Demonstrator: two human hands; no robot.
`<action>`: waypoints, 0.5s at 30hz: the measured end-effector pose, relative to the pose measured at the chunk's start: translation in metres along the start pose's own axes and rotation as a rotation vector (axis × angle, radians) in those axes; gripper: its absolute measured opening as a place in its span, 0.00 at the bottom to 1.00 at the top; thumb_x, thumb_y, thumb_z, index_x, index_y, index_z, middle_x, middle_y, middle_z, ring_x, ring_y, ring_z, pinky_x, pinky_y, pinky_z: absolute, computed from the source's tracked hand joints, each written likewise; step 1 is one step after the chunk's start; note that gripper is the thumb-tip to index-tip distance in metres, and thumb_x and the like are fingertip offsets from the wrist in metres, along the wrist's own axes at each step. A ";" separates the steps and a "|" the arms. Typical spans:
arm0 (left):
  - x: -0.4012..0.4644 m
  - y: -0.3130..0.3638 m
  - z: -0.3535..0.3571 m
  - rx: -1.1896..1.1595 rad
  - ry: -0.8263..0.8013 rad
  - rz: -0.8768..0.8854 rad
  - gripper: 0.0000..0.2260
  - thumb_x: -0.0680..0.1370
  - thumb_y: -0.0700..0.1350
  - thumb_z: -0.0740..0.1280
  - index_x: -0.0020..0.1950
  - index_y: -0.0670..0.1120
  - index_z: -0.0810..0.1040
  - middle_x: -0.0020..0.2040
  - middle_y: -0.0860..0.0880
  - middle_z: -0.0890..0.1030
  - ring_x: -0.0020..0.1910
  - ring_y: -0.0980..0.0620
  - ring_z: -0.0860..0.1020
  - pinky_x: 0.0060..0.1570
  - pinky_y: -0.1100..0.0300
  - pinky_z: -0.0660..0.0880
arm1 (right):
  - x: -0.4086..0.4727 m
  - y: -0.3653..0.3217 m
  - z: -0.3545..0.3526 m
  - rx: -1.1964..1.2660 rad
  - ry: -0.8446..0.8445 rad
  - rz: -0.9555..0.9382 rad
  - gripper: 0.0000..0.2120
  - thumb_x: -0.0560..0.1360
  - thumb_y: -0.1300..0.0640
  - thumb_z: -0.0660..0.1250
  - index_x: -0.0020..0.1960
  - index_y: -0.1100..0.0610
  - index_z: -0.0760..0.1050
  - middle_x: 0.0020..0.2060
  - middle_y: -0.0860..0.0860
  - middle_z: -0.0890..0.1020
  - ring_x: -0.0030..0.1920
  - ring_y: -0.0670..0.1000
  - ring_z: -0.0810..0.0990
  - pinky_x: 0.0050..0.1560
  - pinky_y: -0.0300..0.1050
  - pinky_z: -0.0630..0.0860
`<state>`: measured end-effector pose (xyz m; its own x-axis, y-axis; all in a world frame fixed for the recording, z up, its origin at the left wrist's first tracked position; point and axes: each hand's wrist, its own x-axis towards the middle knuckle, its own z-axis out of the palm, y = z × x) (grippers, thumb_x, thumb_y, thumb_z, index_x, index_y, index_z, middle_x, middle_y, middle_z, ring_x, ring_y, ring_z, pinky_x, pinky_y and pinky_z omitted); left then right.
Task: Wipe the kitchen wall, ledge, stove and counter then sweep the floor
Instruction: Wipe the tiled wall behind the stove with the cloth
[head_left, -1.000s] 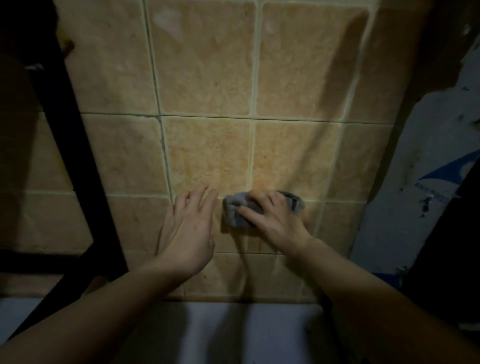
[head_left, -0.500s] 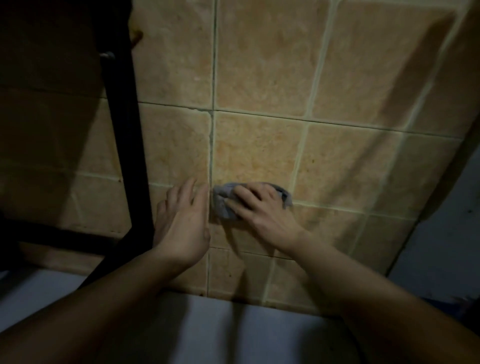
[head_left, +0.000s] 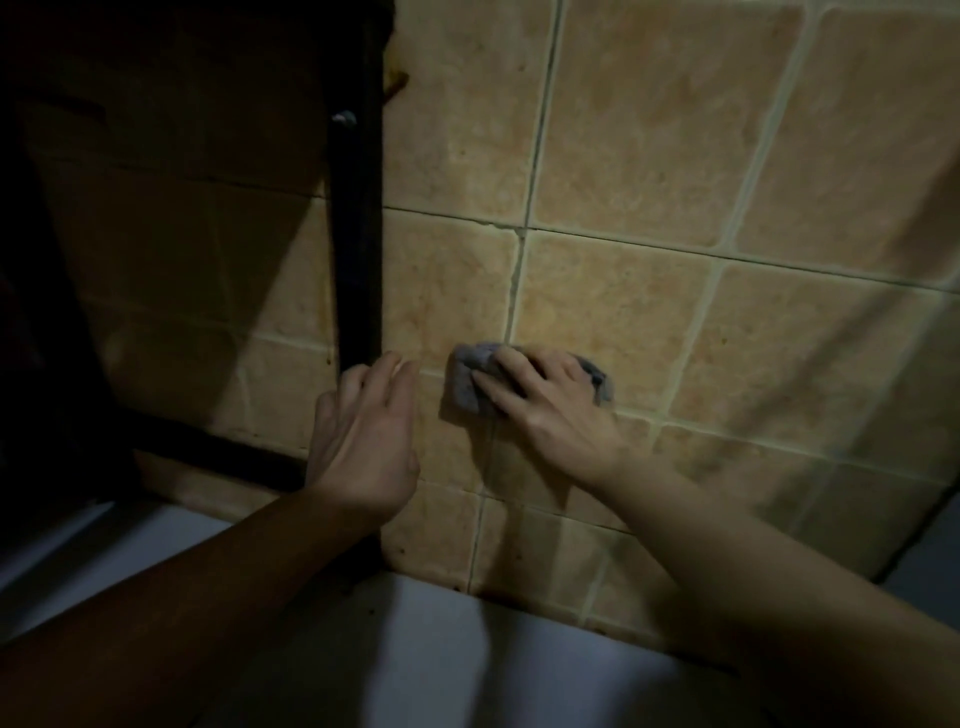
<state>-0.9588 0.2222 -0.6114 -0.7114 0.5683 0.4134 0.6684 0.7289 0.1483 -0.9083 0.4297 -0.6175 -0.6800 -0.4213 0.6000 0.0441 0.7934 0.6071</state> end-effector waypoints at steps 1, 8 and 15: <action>0.000 -0.001 -0.002 0.004 -0.002 0.004 0.35 0.76 0.46 0.65 0.77 0.47 0.47 0.76 0.49 0.50 0.72 0.47 0.53 0.69 0.51 0.56 | 0.006 0.001 0.000 0.037 -0.009 -0.003 0.22 0.73 0.56 0.54 0.62 0.55 0.77 0.61 0.56 0.66 0.56 0.59 0.66 0.48 0.55 0.72; 0.014 -0.016 -0.014 -0.008 0.075 0.015 0.36 0.76 0.48 0.66 0.77 0.49 0.48 0.75 0.49 0.52 0.72 0.48 0.54 0.69 0.53 0.55 | 0.112 0.040 -0.035 -0.043 0.146 0.302 0.25 0.72 0.54 0.54 0.68 0.55 0.70 0.63 0.55 0.61 0.56 0.57 0.62 0.49 0.51 0.64; 0.003 -0.032 -0.009 0.030 0.005 -0.038 0.36 0.75 0.52 0.64 0.77 0.49 0.48 0.75 0.47 0.51 0.73 0.47 0.53 0.69 0.54 0.55 | 0.081 -0.026 0.016 -0.047 0.077 0.020 0.23 0.69 0.53 0.60 0.63 0.54 0.77 0.61 0.58 0.77 0.57 0.59 0.65 0.53 0.51 0.62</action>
<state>-0.9807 0.1974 -0.6067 -0.7352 0.5379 0.4125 0.6339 0.7611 0.1373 -0.9762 0.3817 -0.5934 -0.6203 -0.4393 0.6498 0.0926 0.7817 0.6168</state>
